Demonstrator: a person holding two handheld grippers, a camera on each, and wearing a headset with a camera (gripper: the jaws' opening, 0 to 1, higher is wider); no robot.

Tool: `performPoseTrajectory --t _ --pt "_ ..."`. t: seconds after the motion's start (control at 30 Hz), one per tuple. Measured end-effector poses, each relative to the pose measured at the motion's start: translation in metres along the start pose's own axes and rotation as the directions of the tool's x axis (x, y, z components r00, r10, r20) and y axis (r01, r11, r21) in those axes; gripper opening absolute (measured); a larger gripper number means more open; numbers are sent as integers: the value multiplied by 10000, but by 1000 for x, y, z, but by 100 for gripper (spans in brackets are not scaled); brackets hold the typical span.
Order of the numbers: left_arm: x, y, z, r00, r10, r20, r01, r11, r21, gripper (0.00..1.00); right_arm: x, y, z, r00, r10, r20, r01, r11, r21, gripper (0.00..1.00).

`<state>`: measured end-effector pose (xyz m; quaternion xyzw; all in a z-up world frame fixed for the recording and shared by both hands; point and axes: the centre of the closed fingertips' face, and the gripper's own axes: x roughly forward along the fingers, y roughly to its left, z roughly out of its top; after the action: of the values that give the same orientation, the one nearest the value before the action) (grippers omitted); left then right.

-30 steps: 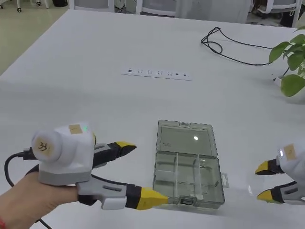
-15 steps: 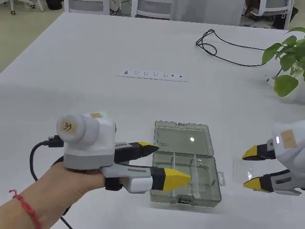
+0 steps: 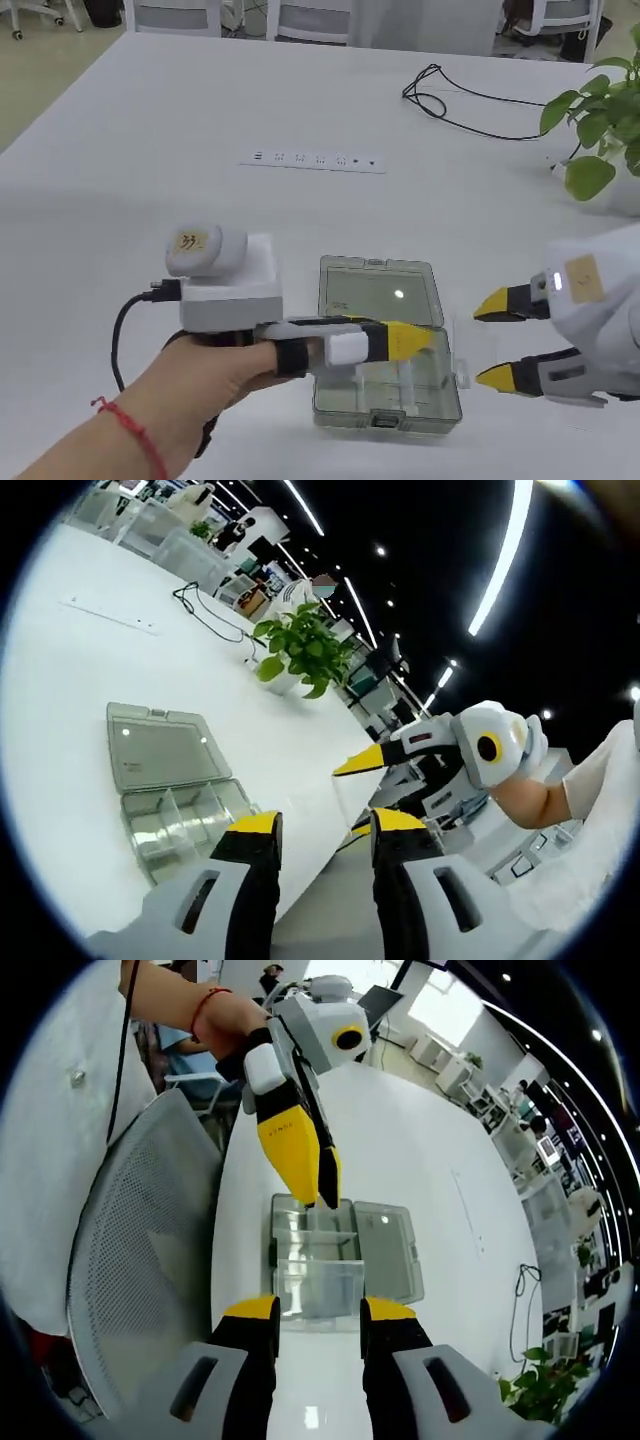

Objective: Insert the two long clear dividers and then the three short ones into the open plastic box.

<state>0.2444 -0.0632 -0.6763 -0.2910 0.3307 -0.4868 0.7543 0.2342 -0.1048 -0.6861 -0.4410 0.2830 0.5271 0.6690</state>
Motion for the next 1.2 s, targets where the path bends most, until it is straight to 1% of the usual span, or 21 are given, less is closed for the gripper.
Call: performPoseTrajectory --t 0.03,0.17,0.27,0.37,0.4,0.47,0.53,0.77,1.03,1.13,1.17,1.2 --pt "3 -1 -3 9999 -17 -146 16 10000 -62 31 0 1 2 10000 -7 23 7 10000 -30 33" --pt "10 -4 -11 9991 -112 -409 103 9997 -240 26 -2 3 11 10000 -45 79 46 9998 -179 33" --pt "14 -10 -15 9981 -300 -529 272 9982 -537 24 -3 4 17 9998 -33 170 37 9998 -195 33" --pt "18 -14 -18 9976 -378 -588 346 9979 -546 22 -4 5 21 9998 -45 207 50 9997 -227 33" --pt "19 -16 -20 9968 -458 -648 421 9975 -571 18 -4 5 22 9998 -49 209 54 9997 -231 33" --pt "19 -17 -20 9965 -535 -642 490 9964 -691 11 -4 5 23 9997 -50 218 56 9997 -250 33" --pt "19 -19 -19 9965 -615 -558 565 9947 -865 9 -4 5 23 9998 -84 160 90 9993 -363 33" --pt "20 -23 -20 9947 -822 -611 760 9924 -964 0 -3 8 24 9999 -67 77 71 9987 -512 33" --pt "19 -22 -20 9955 -769 -561 704 9914 -1099 0 -3 8 25 9999 -61 84 66 9982 -602 33" --pt "19 -22 -20 9958 -752 -517 695 9920 -1054 0 -4 8 25 9999 -56 111 63 9981 -609 33" --pt "18 -22 -20 9960 -727 -514 670 9922 -1052 0 -4 7 26 9999 -62 127 69 9983 -575 35" --pt "18 -21 -21 9962 -704 -505 658 9939 -880 0 -5 7 26 9999 -17 155 25 9987 -516 34"
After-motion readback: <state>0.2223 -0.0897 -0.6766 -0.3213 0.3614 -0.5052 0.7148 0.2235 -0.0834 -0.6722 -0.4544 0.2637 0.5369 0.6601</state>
